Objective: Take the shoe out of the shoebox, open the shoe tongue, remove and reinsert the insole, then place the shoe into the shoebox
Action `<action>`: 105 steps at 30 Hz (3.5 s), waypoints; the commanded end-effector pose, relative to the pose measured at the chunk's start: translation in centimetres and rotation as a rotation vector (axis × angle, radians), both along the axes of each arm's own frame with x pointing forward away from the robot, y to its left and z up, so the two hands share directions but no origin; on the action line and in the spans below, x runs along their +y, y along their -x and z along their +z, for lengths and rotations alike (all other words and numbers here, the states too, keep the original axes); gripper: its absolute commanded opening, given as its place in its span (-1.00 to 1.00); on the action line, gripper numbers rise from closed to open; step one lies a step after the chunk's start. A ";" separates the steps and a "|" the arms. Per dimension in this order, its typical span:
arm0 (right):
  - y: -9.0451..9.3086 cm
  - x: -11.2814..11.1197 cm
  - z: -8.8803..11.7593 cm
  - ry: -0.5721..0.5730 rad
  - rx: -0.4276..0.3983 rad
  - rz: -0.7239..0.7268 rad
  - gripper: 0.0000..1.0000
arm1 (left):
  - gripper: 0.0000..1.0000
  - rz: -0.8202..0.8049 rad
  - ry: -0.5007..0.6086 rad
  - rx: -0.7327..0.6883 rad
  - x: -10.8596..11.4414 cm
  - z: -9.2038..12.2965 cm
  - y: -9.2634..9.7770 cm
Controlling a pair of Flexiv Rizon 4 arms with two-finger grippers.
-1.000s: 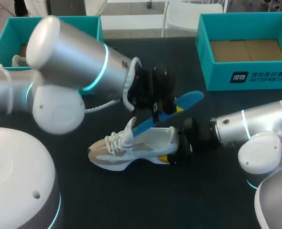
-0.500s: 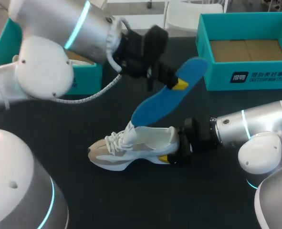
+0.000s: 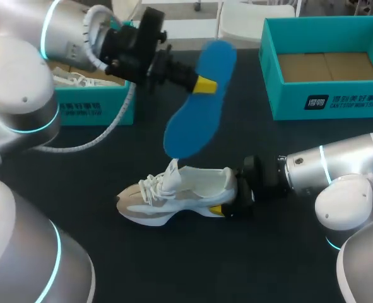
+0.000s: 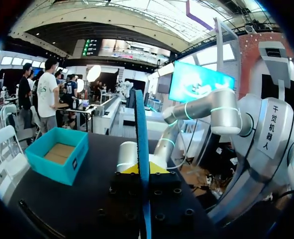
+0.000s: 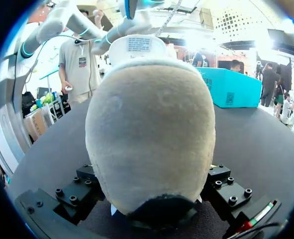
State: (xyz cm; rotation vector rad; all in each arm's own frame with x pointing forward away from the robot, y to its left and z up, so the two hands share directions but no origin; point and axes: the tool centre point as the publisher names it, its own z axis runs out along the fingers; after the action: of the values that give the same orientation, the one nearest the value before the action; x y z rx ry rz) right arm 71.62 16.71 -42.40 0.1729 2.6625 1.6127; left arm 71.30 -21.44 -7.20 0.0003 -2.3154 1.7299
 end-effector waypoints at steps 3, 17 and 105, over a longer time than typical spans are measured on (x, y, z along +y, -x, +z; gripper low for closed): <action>-0.1 0.3 -0.4 0.004 0.000 -0.001 -1.00 | -1.00 0.017 0.021 -0.002 0.4 -0.3 0.7; -0.1 0.3 -0.4 0.004 0.000 -0.001 -1.00 | -1.00 0.114 0.135 0.206 2.8 2.0 2.2; -0.1 0.3 -0.4 0.004 0.000 -0.001 -1.00 | -1.00 0.163 0.198 0.763 1.6 10.6 7.2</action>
State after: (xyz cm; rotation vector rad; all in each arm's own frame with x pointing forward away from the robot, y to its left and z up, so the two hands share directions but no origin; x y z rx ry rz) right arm 71.63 16.71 -42.40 0.1728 2.6626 1.6125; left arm 64.07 -19.64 3.43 0.6986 -1.6164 1.6272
